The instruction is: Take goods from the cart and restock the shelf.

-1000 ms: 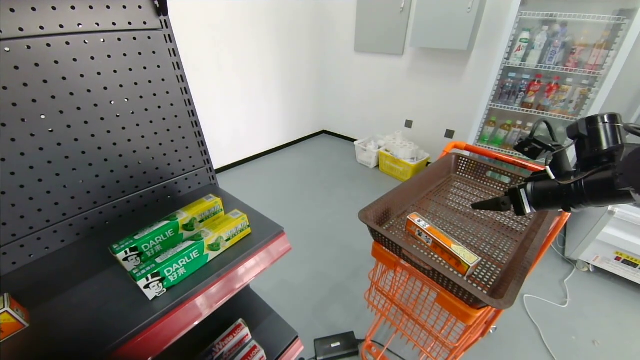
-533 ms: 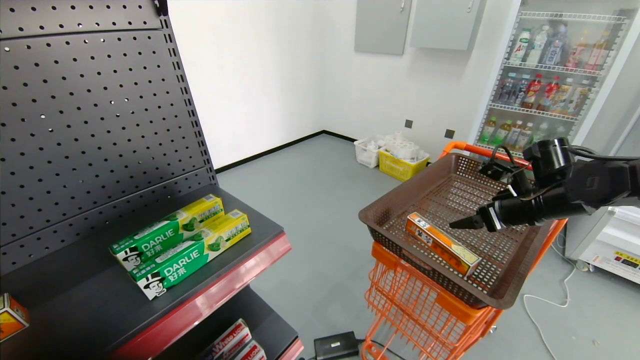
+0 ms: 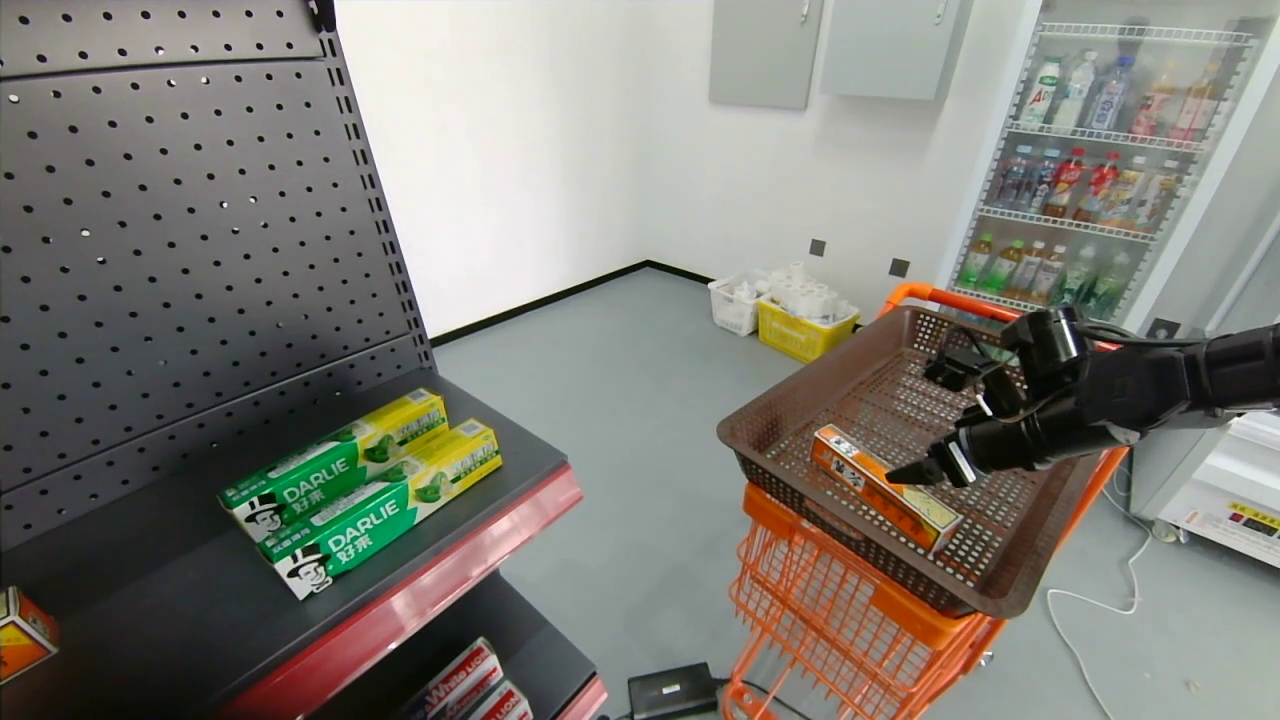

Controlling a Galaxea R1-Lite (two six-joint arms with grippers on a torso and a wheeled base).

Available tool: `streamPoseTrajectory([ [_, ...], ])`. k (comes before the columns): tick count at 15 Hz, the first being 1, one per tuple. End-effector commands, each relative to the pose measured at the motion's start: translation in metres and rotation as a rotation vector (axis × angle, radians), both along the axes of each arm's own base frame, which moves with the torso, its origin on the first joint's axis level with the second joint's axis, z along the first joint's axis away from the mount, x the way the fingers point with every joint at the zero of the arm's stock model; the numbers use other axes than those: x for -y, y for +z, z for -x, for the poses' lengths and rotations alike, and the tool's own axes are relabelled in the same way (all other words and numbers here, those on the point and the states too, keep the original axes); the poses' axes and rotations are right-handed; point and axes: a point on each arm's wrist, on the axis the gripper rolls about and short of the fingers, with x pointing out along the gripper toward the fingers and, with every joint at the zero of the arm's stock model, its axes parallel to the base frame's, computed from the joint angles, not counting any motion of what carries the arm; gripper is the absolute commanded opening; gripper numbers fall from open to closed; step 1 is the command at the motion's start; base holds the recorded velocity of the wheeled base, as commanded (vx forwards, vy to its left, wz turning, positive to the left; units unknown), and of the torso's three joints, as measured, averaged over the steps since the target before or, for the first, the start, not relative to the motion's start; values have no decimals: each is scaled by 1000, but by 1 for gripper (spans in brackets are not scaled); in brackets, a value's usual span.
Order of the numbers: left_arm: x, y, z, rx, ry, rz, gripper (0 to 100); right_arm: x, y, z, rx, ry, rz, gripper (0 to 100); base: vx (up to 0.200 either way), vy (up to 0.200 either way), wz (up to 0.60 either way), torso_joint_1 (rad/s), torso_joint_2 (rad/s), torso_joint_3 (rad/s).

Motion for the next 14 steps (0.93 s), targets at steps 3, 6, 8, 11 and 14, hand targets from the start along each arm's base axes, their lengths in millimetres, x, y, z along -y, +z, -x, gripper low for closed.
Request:
streamPoseTrajectory([
  [3,0,0,0,-1,0,1,100,-6,-7,-5,5,21,7,100,0,0,0,0,0,0],
  [6,0,0,0,-1,0,1,100,-12,-13,-7,-1,53,20,100,0,0,0,0,0,0],
  [8,0,0,0,-1,0,1,100,-14,-20,-15,-6,55,24,100,0,0,0,0,0,0],
  [11,0,0,0,-1,0,1,100,-12,-28,-24,-3,60,38,100,0,0,0,0,0,0],
  [14,0,0,0,-1,0,1,100,-14,-29,-30,6,64,38,100,0,0,0,0,0,0],
])
